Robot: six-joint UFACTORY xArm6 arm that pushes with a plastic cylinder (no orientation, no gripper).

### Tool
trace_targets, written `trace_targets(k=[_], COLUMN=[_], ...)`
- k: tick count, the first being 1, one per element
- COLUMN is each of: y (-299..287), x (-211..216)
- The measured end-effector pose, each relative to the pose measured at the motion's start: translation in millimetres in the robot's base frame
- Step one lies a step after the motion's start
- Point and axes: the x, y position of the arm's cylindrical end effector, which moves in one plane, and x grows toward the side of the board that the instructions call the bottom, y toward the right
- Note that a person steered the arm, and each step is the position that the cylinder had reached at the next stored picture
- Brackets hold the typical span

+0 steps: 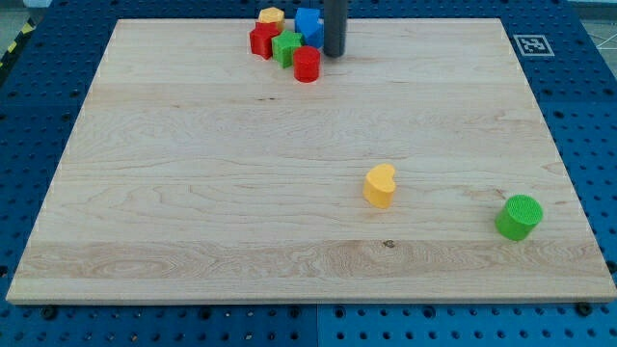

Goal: Slide the yellow heart to the center

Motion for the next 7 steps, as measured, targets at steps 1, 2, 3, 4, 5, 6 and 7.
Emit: trace_targets(k=[1, 2, 3, 4, 5, 6, 7], y=[48, 76, 99, 125, 125, 101, 80], x=[20, 83, 152, 212, 264, 286, 282])
